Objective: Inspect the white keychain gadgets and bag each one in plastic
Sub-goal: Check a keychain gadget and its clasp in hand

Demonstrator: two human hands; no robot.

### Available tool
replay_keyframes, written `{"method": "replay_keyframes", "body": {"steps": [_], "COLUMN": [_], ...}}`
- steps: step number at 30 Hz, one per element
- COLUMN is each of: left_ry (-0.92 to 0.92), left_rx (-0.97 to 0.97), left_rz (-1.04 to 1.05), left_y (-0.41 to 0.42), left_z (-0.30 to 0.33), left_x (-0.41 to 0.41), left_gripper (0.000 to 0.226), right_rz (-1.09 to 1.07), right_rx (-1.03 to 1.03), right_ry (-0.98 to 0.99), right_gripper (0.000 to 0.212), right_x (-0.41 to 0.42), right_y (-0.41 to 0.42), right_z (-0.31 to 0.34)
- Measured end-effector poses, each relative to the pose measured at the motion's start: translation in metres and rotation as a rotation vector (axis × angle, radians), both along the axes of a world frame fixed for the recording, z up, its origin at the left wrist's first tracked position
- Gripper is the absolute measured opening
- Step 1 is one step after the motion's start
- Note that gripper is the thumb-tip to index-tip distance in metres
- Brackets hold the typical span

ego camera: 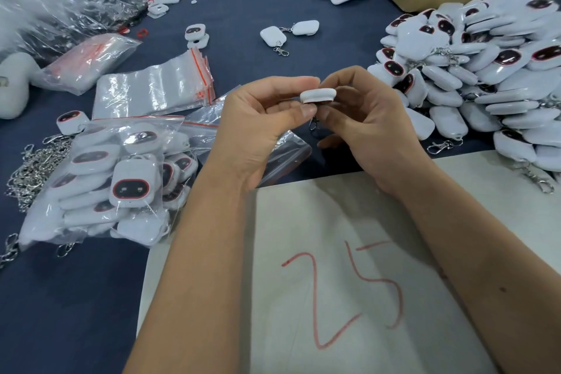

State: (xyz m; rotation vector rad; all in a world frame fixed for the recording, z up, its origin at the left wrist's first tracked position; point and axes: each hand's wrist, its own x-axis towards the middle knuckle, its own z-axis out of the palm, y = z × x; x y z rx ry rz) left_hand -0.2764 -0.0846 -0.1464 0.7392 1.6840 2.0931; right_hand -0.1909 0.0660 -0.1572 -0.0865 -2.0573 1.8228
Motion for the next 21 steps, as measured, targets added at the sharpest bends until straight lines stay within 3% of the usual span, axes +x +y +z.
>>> {"method": "replay_keyframes", "body": {"steps": [5,9,12,21], "left_ry": [-0.126,-0.208,-0.274,-0.431], "left_rx": [-0.105,-0.187,-0.216,-0.178], "left_rz": [0.073,-0.078,-0.193,-0.21], "left_y": [-0.001,-0.002,0.001,-0.002], "left_z": [-0.001,0.001,0.005,0.012], "left_x": [0.0,0.005,0.01,0.013], "left_gripper": [0.016,0.026,0.015,0.02], "right_rz": [-0.171,-0.267,-0.25,-0.112], "right_rx": [-0.022,-0.002,0.035,-0.015], "right_ry": [0.003,-0.04,-0.106,-0.129], "right_gripper": [0.011,0.018,0.028,0.035], "right_x": [-0.001,-0.005,-0.006,-0.002], "right_y": [0.001,0.005,0.005,0.005], "right_z": [0.0,-0.002,-0.002,0.003]}}
